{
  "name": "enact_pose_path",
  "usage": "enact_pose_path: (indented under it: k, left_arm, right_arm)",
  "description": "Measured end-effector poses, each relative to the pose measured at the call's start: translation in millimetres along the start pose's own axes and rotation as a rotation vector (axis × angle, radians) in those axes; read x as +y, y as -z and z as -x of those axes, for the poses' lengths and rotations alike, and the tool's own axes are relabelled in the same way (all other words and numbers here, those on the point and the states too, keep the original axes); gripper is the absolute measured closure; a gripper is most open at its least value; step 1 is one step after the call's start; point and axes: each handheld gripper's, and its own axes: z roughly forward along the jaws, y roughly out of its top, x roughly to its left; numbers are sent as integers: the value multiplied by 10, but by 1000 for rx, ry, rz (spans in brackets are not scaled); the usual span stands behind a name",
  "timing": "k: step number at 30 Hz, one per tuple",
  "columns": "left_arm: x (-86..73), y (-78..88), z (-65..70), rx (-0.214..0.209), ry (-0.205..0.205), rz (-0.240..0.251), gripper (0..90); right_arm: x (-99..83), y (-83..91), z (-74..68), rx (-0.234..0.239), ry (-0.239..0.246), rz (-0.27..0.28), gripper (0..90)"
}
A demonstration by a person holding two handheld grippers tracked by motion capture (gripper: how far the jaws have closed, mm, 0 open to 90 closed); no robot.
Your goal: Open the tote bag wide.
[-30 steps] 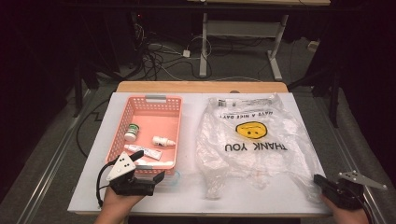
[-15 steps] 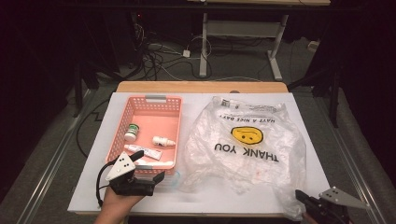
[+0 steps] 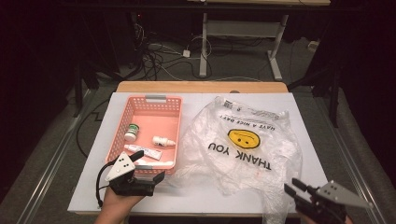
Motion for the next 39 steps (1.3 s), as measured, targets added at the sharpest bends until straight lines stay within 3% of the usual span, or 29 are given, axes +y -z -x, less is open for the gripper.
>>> enact_pose_path:
  k: [1, 2, 5, 6, 7, 8, 11, 12, 14, 15, 17, 20, 23, 26, 28, 30, 33, 39]
  left_arm:
    - [3, -1, 3, 1, 1, 0, 0]
    - [8, 1, 8, 2, 0, 1, 0]
    - [13, 5, 15, 4, 0, 2, 0]
    - [16, 5, 17, 6, -2, 5, 0]
    - [19, 3, 18, 6, -2, 5, 0]
    - [22, 2, 19, 8, -3, 5, 0]
    - [21, -6, 21, 8, -1, 3, 0]
    - [22, -7, 25, 8, -1, 2, 0]
    - [27, -2, 37, 6, -3, 6, 0]
    - [31, 3, 48, 3, -7, 8, 0]
    - [45, 18, 71, -3, -27, 11, 0]
    - [48, 37, 91, -9, -29, 15, 0]
    - [44, 39, 112, -16, -33, 12, 0]
    - [42, 37, 121, -22, -36, 14, 0]
    - [40, 27, 119, -25, -39, 8, 0]
    - [30, 19, 113, -24, -34, 5, 0]
    - [22, 26, 118, -19, -28, 4, 0]
    - [27, 3, 145, -21, -33, -3, 0]
  right_arm:
    - [0, 0, 0, 0, 0, 0, 615]
    - [135, -132, 195, -23, -14, 25, 606]
    - [301, -433, 509, -65, -44, 23, 594]
    - [301, -433, 509, -65, -44, 23, 594]
    - [345, -542, 615, -73, -62, 20, 595]
    - [433, -760, 805, -86, -86, 10, 595]
    - [565, -1065, 1044, -116, -112, -13, 594]
    - [565, -1065, 1044, -116, -112, -13, 594]
    - [680, -1316, 1278, -147, -137, -25, 611]
    - [680, -1316, 1278, -147, -137, -25, 611]
    - [765, -1532, 1482, -169, -149, -50, 618]
    - [823, -1643, 1590, -180, -169, -60, 613]
    - [892, -1861, 1764, -164, -229, -92, 497]
    - [886, -2018, 1841, -179, -247, -132, 472]
    - [873, -2063, 1865, -180, -253, -143, 478]
    - [831, -2173, 1918, -167, -261, -188, 592]
    - [829, -2177, 1931, -195, -239, -184, 885]
    - [762, -1842, 2127, -322, -257, -123, 900]
